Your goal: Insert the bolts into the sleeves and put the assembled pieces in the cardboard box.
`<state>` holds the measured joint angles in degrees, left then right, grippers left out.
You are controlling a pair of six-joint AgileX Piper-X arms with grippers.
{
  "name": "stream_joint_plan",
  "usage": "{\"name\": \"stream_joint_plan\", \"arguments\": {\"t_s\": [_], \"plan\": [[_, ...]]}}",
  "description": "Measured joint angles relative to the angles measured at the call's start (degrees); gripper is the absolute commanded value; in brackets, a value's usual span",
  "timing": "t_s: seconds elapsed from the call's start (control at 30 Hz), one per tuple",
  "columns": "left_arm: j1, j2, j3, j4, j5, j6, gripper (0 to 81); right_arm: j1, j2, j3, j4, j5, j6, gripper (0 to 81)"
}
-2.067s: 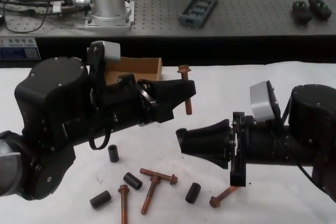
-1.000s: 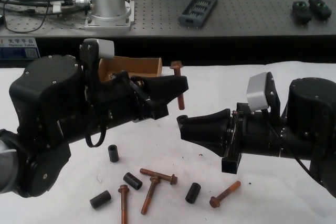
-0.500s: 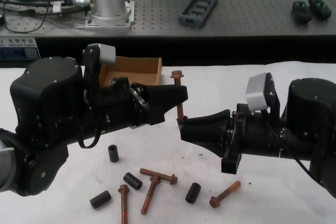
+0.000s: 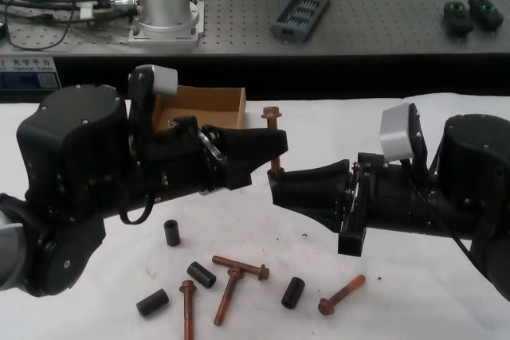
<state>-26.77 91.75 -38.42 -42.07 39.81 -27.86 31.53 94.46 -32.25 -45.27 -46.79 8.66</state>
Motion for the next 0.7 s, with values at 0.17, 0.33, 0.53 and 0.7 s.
{"name": "stream_joint_plan", "arguments": {"t_s": [0.17, 0.33, 0.53, 0.7], "plan": [[0.0, 0.0, 0.0, 0.0, 0.0, 0.0, 0.6, 0.0, 0.0, 0.0, -0.3, 0.0, 0.4, 5.4], [0.0, 0.0, 0.0, -0.5, -0.3, 0.0, 0.6, 0.0, 0.2, 0.0, -3.0, 0.0, 2.9, 5.4], [0.0, 0.0, 0.0, -1.0, -0.8, 0.0, 0.6, 0.0, 0.6, 0.0, -5.9, 0.3, 5.1, 5.4], [0.0, 0.0, 0.0, -1.0, -0.8, 0.0, 0.6, 0.0, 0.6, 0.0, -7.3, 0.6, 6.5, 5.4]]}}
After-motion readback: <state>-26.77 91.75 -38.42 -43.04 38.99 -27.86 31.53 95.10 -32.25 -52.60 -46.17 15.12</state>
